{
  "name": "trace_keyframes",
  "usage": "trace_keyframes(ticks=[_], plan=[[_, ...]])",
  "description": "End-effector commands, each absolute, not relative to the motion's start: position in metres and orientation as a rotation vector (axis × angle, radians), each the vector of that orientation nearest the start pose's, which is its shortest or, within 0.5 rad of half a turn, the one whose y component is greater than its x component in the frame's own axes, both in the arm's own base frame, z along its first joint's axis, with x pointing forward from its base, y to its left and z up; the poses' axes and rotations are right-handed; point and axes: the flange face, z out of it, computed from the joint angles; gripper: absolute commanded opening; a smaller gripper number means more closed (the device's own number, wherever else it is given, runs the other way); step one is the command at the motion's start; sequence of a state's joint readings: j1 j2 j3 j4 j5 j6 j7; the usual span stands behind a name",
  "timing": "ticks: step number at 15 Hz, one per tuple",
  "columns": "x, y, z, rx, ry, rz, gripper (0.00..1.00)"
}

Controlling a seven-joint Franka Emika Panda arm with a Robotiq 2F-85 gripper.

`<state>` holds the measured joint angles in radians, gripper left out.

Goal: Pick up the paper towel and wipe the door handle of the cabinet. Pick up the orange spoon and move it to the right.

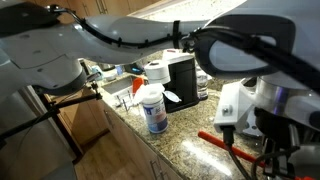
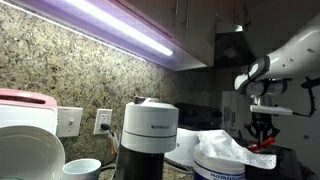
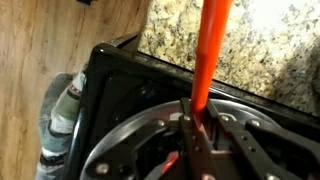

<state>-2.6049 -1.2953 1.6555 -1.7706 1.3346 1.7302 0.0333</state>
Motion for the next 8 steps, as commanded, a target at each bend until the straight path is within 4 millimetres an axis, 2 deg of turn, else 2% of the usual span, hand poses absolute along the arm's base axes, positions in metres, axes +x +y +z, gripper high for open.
trace_keyframes(ticks=[1,3,5,8], plan=[[0.525,-0.344,0.259,-2.436,2.054,-0.028,0.04],[0.515,-0.349,0.244,-2.420,2.145,0.020,0.04],[0.517,-0.349,0.235,-2.484,2.137,0.050,0.04],[0.531,-0.341,0.241,-2.619,2.032,0.063,0.04]])
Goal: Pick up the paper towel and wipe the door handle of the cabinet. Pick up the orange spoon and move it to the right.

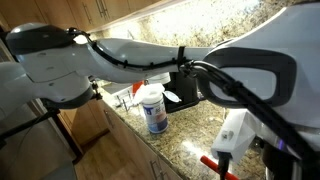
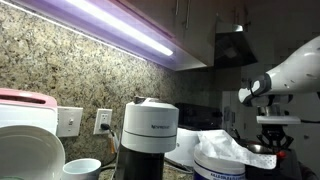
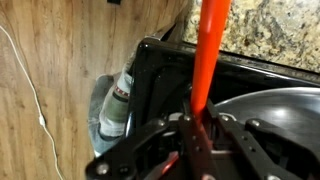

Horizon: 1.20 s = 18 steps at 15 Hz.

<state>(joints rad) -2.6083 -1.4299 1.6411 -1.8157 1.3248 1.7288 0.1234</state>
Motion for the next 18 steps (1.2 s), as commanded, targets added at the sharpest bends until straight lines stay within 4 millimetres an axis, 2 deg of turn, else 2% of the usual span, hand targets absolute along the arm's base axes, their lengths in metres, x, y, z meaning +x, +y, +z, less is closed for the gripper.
trace_keyframes(ticks=[1,7,8,10,11,13,15,18], plan=[[0.535,-0.338,0.242,-2.650,2.001,0.073,0.04],[0.562,-0.322,0.257,-2.828,1.636,0.000,0.04],[0.570,-0.328,0.259,-2.841,1.587,-0.005,0.04],[0.569,-0.314,0.261,-2.841,1.459,-0.011,0.04],[0.575,-0.319,0.263,-2.845,1.411,-0.021,0.04],[0.573,-0.309,0.265,-2.832,1.316,-0.040,0.04],[0.576,-0.309,0.269,-2.817,1.302,-0.046,0.04],[0.575,-0.310,0.280,-2.761,1.394,-0.089,0.04]])
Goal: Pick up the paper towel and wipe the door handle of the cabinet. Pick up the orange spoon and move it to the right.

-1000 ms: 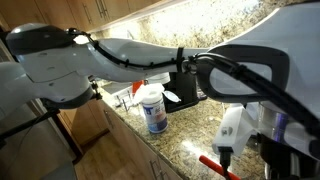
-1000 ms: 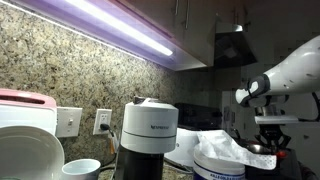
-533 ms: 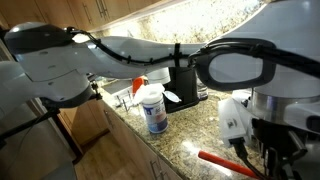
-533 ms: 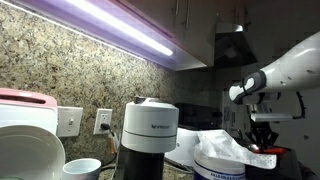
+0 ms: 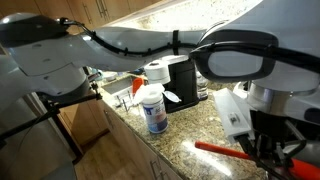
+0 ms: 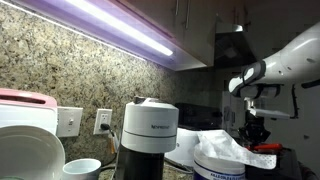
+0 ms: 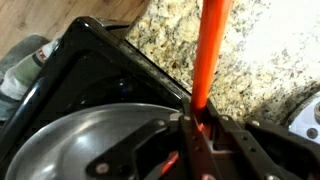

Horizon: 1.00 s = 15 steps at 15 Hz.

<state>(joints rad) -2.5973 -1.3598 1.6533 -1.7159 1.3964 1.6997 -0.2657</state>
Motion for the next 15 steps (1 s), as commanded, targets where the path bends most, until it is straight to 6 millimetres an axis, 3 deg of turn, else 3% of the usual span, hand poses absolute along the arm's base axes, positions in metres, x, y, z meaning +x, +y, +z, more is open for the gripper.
trace_keyframes(ticks=[1,5,9,12,15], plan=[[0.575,-0.312,0.283,-2.747,1.452,-0.107,0.04],[0.573,-0.318,0.288,-2.652,1.668,-0.133,0.04],[0.565,-0.321,0.276,-2.529,1.876,-0.071,0.04],[0.554,-0.322,0.265,-2.497,1.970,0.026,0.04],[0.550,-0.322,0.259,-2.544,1.933,0.076,0.04]])
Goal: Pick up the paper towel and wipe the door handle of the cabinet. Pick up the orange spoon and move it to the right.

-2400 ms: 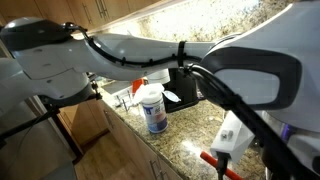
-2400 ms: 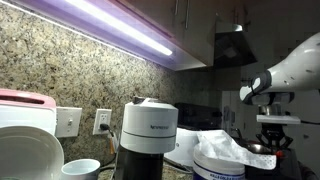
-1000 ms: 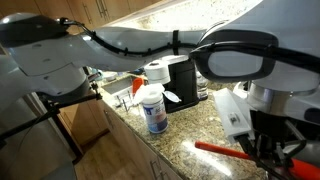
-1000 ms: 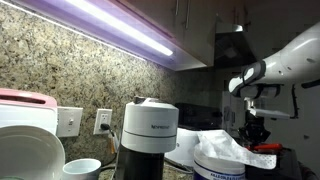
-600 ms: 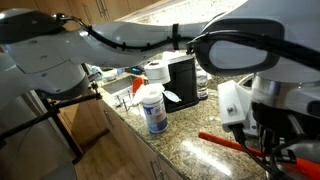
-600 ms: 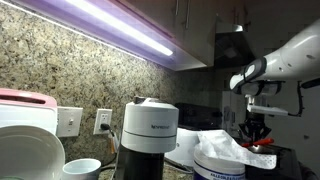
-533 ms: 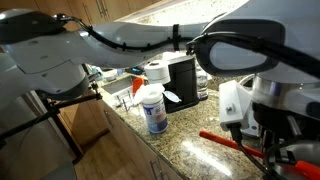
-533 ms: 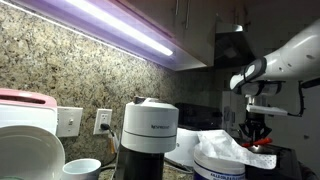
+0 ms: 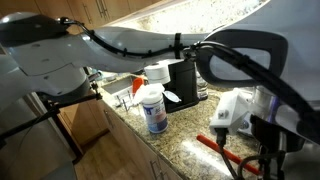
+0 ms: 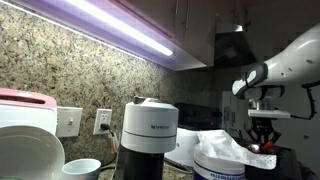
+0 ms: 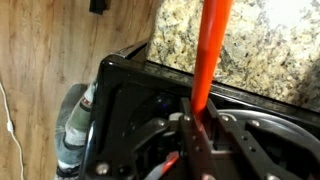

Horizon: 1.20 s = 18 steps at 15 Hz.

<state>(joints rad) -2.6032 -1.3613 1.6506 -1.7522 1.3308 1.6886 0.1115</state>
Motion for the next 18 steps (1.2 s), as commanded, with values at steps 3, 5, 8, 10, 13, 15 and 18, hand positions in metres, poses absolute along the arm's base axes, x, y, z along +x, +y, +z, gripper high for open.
trace_keyframes(ticks=[3,5,8,10,13,15,18], plan=[[0.555,-0.322,0.264,-2.642,1.794,0.026,0.04],[0.557,-0.323,0.269,-2.704,1.659,-0.032,0.04],[0.556,-0.322,0.273,-2.749,1.465,-0.075,0.04],[0.553,-0.321,0.275,-2.711,1.427,-0.050,0.04],[0.546,-0.318,0.279,-2.652,1.465,0.017,0.18],[0.542,-0.318,0.282,-2.615,1.497,0.036,0.43],[0.539,-0.322,0.286,-2.605,1.551,0.032,0.62]])
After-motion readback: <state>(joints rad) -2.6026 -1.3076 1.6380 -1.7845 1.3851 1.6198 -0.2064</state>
